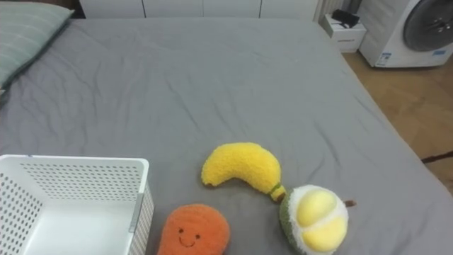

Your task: Collect toys from the bed

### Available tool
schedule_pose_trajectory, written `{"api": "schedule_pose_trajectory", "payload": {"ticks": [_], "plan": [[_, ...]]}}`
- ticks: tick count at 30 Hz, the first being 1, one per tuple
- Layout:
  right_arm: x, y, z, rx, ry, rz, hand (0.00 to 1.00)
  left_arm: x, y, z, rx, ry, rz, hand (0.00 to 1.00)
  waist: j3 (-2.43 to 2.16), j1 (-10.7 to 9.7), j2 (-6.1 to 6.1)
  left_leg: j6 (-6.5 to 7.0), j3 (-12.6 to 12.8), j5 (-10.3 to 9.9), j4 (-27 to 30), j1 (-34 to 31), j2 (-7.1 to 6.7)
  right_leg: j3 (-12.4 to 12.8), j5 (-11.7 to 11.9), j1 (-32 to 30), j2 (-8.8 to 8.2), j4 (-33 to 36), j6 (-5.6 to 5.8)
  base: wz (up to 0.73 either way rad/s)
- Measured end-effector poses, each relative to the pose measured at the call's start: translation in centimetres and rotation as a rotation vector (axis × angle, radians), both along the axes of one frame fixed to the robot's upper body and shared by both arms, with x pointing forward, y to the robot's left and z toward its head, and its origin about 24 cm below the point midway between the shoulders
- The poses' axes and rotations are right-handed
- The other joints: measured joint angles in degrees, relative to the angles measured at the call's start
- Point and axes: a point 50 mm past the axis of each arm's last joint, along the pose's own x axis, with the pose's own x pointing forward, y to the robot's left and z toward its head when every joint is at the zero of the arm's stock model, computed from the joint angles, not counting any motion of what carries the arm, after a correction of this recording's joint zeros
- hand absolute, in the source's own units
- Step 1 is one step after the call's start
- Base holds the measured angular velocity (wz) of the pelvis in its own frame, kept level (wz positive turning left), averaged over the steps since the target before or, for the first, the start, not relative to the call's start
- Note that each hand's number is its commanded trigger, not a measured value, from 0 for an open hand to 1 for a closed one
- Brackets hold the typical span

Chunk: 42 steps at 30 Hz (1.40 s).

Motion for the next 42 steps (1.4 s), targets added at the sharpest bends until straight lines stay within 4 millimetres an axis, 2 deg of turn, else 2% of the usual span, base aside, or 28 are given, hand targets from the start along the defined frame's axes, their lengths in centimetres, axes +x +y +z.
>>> {"api": "schedule_pose_trajectory", "payload": {"ticks": [2,7,10,14,16,19,20,22,26,27,28,30,32,37,42], "plan": [[-0.4,-0.2,0.0,-0.015,-0.006,-0.065,0.0,-0.1,0.3,0.1,0.007,-0.002,0.022,0.0,0.02,-0.16,-0.06,-0.01,0.19,0.0,-0.1,0.2,0.01,0.12,0.0,0.06,0.01,0.02,0.0,-0.05],[-1.6,-1.1,0.2,-0.054,-0.031,-0.354,0.0,-0.4,0.8,0.2,0.021,-0.006,0.078,0.0,0.0,-0.98,-0.59,-0.01,0.32,0.0,-0.12,0.44,0.04,0.28,0.0,0.33,0.02,0.04,-0.01,0.0],[-2.3,-2.4,0.6,-0.087,-0.065,-0.553,0.0,-0.7,1.7,0.5,0.046,-0.023,0.132,0.0,0.03,-1.78,-1.48,-0.03,0.57,-0.04,-0.16,0.19,0.1,0.43,-0.01,0.25,0.04,0.04,-0.01,-0.02],[-1.8,-4.0,1.1,-0.134,-0.132,-0.682,0.0,-0.7,2.4,0.8,0.066,-0.038,0.159,0.0,0.0,-1.72,-2.67,-0.08,1.4,-0.04,-0.02,-0.15,0.25,1.12,0.09,-0.83,0.18,0.64,-0.15,-0.11],[-0.3,-5.6,1.7,-0.175,-0.204,-0.718,0.0,-1.2,2.4,0.8,0.067,-0.036,0.159,0.0,0.11,-1.73,-2.86,-0.06,2.04,-0.02,-0.03,-0.19,0.26,1.83,0.26,-1.13,0.29,0.76,-0.16,-0.19],[3.6,-8.8,3.6,-0.262,-0.392,-0.739,0.0,-1.1,3.2,1.1,0.08,-0.04,0.153,0.0,0.17,-1.78,-3.29,-0.06,2.67,-0.03,0.05,-0.26,0.37,2.31,0.55,-1.67,0.42,0.76,-0.23,-0.11],[4.3,-9.2,4.0,-0.274,-0.425,-0.733,0.0,-1.1,3.3,1.1,0.082,-0.042,0.152,0.0,0.21,-1.71,-3.36,-0.06,2.84,-0.03,0.06,-0.26,0.41,2.59,0.61,-1.75,0.49,0.76,-0.25,-0.08],[7.3,-10.2,5.7,-0.31,-0.575,-0.695,0.0,-1.3,3.3,1.1,0.083,-0.046,0.142,0.0,0.33,-1.68,-3.46,-0.12,2.99,0.0,0.02,-0.37,0.47,2.84,0.68,-1.91,0.64,0.71,-0.3,-0.05],[12.2,-10.7,8.9,-0.344,-0.809,-0.606,0.0,-1.1,3.3,1.1,0.08,-0.052,0.14,0.0,0.45,-1.88,-3.42,-0.16,2.91,-0.01,0.09,-0.67,0.55,2.67,0.71,-2.11,0.93,0.62,-0.34,0.01],[13.5,-10.5,10.1,-0.347,-0.881,-0.575,0.0,-1.0,3.2,1.1,0.078,-0.055,0.13,0.0,0.36,-1.71,-3.42,-0.18,3.07,0.0,0.09,-1.0,0.59,2.65,0.7,-2.47,0.91,0.71,-0.34,0.0],[15.1,-10.2,11.7,-0.355,-0.967,-0.505,0.0,-0.7,3.0,1.0,0.073,-0.056,0.111,0.0,0.05,-1.64,-2.95,-0.22,3.18,0.04,0.16,-1.52,0.64,2.83,0.8,-3.07,0.91,0.77,-0.43,0.0],[16.8,-9.5,14.0,-0.376,-1.083,-0.384,0.0,-0.5,2.9,0.9,0.069,-0.059,0.102,0.0,0.07,-1.46,-2.68,-0.31,3.14,0.14,0.22,-2.28,0.66,2.84,0.89,-3.8,0.98,0.76,-0.48,-0.03],[18.0,-8.7,15.4,-0.37,-1.163,-0.321,0.0,-0.5,2.8,0.9,0.07,-0.061,0.102,0.0,0.09,-1.36,-2.62,-0.35,3.03,0.16,0.1,-2.28,0.71,2.37,0.89,-3.72,0.99,0.6,-0.5,0.05],[19.7,-6.3,16.8,-0.27,-1.253,-0.203,0.0,-0.2,2.4,0.8,0.062,-0.07,0.077,0.0,0.12,-1.22,-2.52,-0.38,2.81,0.18,0.0,-2.73,0.75,1.64,0.85,-3.64,0.64,0.54,-0.51,0.07],[20.3,-4.6,16.8,-0.259,-1.242,-0.064,0.0,-0.2,2.2,0.8,0.057,-0.069,0.054,0.0,0.07,-0.23,-2.5,-0.38,2.73,0.18,0.05,-2.39,0.73,1.69,0.84,-3.6,0.58,0.74,-0.53,-0.01]]}}
